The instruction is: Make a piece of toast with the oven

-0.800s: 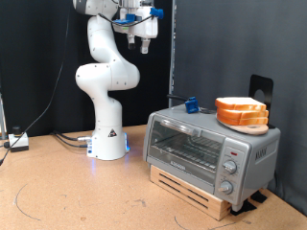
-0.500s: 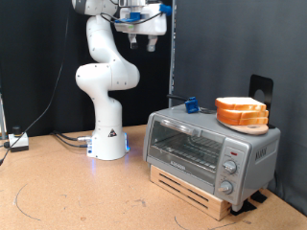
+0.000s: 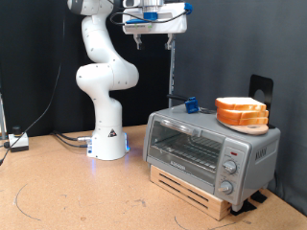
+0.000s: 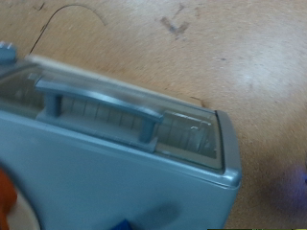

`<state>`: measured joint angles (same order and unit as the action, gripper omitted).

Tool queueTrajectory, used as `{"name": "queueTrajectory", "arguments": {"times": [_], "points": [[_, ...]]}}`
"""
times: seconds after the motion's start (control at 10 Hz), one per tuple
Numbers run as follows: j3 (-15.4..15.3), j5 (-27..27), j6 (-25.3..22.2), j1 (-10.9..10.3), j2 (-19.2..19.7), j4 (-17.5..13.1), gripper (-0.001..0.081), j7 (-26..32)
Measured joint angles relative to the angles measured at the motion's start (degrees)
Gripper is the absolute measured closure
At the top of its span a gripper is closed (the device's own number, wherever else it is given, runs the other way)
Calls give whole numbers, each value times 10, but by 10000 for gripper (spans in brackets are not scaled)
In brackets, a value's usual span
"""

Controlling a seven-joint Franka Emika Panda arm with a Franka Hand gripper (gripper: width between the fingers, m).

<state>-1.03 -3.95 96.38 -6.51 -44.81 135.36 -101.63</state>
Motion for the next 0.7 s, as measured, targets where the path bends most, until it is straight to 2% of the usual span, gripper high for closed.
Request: {"name": "queueTrajectory", "arguments": {"times": [0.1,0.2,0.4,0.5,0.6,0.7], "points": [[6,-3,26,-18,-4,7,-1,58],[6,7,68,-30,-9,26,-1,111],[5,57,127,-34,-9,66,-1,206],[5,43,125,-34,-9,65,-1,196],[13,18,146,-44,-13,70,-1,234],[31,-3,181,-63,-23,83,-1,292]]}}
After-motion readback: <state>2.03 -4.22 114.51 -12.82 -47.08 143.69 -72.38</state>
